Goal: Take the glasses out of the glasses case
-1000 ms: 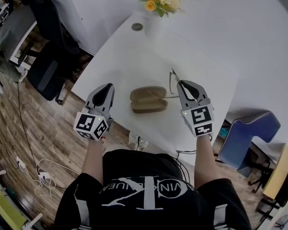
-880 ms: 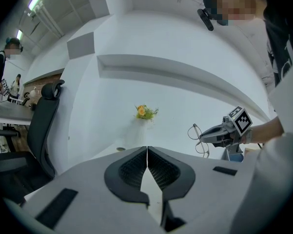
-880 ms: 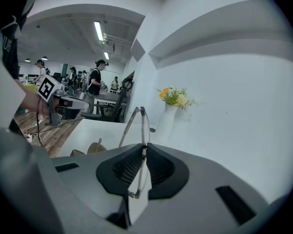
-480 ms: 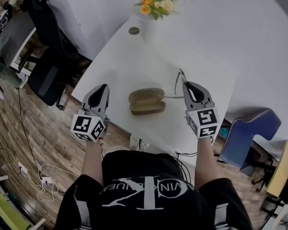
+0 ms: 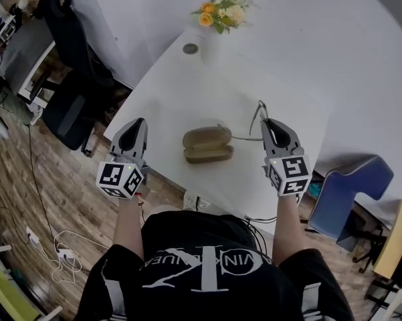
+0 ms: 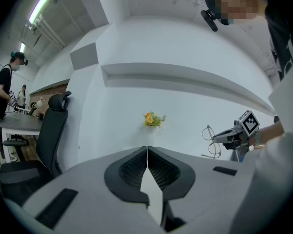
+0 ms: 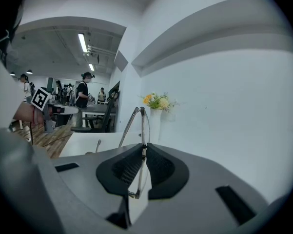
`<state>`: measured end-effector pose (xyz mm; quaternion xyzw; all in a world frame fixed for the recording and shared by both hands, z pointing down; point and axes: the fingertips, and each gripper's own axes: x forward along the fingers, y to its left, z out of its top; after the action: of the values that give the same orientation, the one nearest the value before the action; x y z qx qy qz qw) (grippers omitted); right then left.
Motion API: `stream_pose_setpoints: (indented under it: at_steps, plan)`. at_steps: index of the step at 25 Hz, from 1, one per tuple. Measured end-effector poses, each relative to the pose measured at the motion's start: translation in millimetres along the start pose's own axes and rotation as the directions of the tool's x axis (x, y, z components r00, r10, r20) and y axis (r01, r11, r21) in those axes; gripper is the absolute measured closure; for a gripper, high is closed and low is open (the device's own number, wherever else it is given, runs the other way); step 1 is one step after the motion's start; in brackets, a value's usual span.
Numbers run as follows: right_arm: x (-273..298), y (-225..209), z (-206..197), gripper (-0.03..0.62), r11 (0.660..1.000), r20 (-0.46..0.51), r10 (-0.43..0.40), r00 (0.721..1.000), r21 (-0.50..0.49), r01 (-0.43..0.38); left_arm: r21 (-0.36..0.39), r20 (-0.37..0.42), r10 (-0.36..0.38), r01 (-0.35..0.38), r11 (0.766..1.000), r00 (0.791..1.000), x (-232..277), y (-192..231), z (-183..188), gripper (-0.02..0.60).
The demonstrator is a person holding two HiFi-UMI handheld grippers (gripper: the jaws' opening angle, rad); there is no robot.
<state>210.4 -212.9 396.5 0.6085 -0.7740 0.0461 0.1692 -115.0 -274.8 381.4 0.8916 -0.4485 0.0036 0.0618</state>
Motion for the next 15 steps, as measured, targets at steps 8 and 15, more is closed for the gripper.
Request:
stream_pose_setpoints:
  at_steps: [8,15]
  plan:
    - [-1.0,-6.6,4.3,0.556,0.999,0.026,-0.020,0.999,0.028,0.020,0.017,0.017,0.016,-0.016,1.000,1.000,-1.7,9.1,11.0,0.565]
    - [-0.6,-10.3,7.7,0.556,0.998,0.044,-0.036,0.998,0.058,0.033,0.022,0.023,0.023,-0.024,0.999,0.999,-4.7,14.3,15.1,0.565]
